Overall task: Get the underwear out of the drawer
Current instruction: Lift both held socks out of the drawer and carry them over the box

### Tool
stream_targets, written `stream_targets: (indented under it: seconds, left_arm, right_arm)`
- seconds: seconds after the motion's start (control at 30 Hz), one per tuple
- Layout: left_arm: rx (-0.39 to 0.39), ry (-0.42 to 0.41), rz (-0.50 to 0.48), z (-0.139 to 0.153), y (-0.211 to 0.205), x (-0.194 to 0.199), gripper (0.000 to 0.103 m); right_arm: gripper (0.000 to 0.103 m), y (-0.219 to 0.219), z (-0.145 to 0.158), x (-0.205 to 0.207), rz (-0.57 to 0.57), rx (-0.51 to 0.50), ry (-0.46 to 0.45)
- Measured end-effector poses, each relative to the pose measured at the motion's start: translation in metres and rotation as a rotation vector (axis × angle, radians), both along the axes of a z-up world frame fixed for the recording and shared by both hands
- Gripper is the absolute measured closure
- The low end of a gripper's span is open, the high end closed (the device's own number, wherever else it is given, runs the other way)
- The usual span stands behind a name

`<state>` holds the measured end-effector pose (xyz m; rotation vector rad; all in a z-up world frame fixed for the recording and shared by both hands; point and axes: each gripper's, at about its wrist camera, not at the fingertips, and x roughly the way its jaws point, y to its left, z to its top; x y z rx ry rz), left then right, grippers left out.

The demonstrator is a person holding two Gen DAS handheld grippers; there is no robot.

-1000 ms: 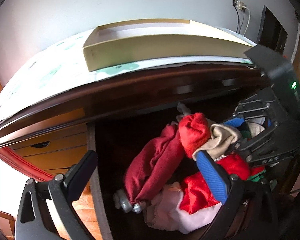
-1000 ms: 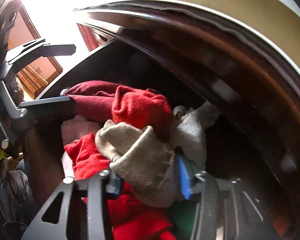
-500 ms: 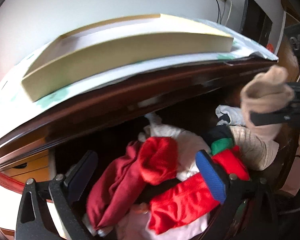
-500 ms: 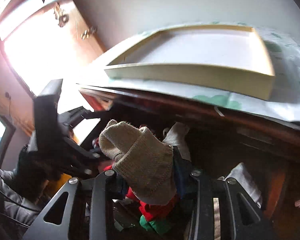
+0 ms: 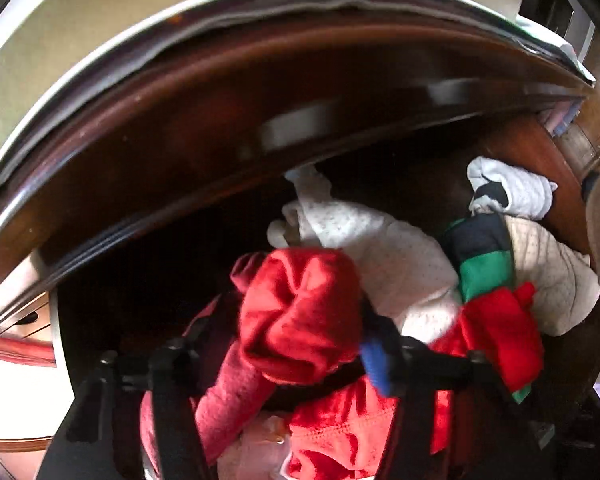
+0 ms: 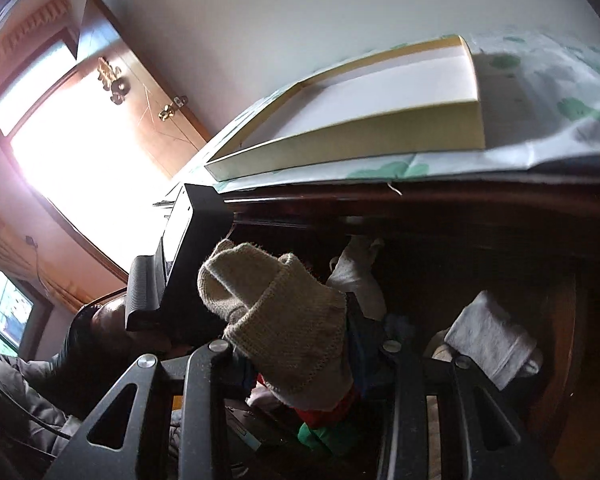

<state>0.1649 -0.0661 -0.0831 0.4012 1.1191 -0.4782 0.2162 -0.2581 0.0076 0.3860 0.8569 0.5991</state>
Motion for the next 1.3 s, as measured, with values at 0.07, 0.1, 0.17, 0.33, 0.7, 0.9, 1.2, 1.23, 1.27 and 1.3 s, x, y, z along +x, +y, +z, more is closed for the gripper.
stream_targets:
  seconds: [0.07,0.1,0.17,0.33,0.7,0.9,1.2,1.23,1.27,1.3]
  left_arm:
    - [-0.029,-0.004,0.006,0.002,0.002,-0.002,0.06]
    - [-0.046,-0.008,0.016,0.004,0.005,-0.003,0.062]
    - [-0.079,-0.022,0.032,0.009,0.012,-0.007,0.062]
    - [-0.196,-0.078,0.051,0.034,0.041,-0.026,0.062]
    - [-0.287,-0.268,-0.001,0.12,0.071,-0.058,0.067]
    - [-0.291,-0.383,-0.032,0.153,0.06,-0.055,0.067]
    - [-0.356,-0.42,-0.01,0.173,0.072,-0.041,0.067]
    - [-0.358,-0.438,-0.004,0.179,0.072,-0.038,0.067]
    - [-0.358,-0.451,-0.003,0.182,0.069,-0.035,0.067]
    - [-0.356,-0.468,-0.003,0.186,0.067,-0.032,0.067]
  right_arm:
    - [0.064,-0.002,-0.001,-0.001,-0.013,0.005,0.003]
    - [0.064,-0.004,-0.002,-0.001,-0.02,0.01,0.004]
    - [0.064,-0.006,-0.002,-0.003,-0.041,0.022,0.003]
    - [0.064,-0.013,-0.002,-0.01,-0.09,0.053,-0.001]
    - [0.064,-0.012,0.041,-0.017,-0.113,0.07,-0.077]
    - [0.064,-0.014,0.085,-0.013,-0.126,0.044,-0.181]
    - [0.064,-0.007,0.115,-0.014,-0.14,0.007,-0.293]
    - [0.064,-0.008,0.117,-0.012,-0.146,0.006,-0.296]
    - [0.064,-0.009,0.12,-0.006,-0.15,0.01,-0.299]
    - [0.064,-0.01,0.124,-0.002,-0.159,0.011,-0.305]
